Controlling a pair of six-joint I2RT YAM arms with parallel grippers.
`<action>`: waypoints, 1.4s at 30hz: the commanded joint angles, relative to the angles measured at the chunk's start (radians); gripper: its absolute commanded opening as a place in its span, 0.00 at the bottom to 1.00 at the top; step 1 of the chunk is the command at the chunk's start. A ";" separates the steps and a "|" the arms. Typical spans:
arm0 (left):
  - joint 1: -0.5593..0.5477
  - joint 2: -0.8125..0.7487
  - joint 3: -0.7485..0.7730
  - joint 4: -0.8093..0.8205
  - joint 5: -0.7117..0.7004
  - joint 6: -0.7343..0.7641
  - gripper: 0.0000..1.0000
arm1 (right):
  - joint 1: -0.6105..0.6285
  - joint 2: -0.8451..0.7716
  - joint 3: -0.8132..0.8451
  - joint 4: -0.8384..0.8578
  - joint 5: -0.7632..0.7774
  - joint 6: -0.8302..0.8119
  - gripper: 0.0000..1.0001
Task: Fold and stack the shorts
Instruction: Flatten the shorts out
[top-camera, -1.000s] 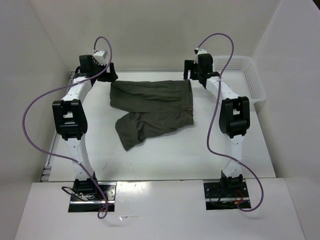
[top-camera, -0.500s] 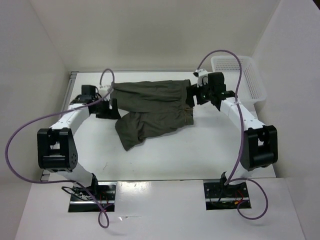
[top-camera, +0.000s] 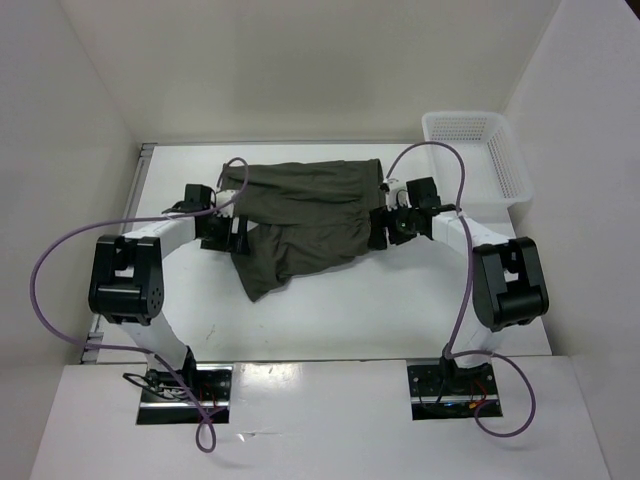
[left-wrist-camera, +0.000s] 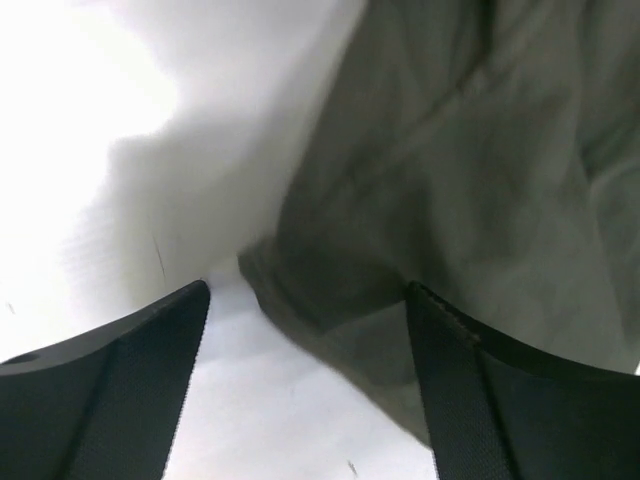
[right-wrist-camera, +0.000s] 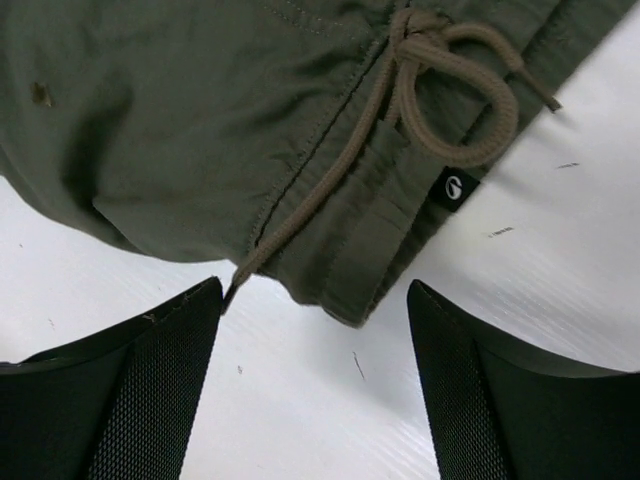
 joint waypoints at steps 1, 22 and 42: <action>0.004 0.064 0.039 0.061 0.032 0.004 0.85 | 0.014 0.034 -0.006 0.090 -0.053 0.035 0.73; 0.108 0.135 0.432 0.017 -0.201 0.004 0.00 | -0.033 0.135 0.317 -0.501 -0.177 -0.391 0.00; 0.008 -0.026 0.113 -0.264 0.021 0.004 0.70 | -0.033 0.373 0.546 -0.100 -0.144 0.201 0.00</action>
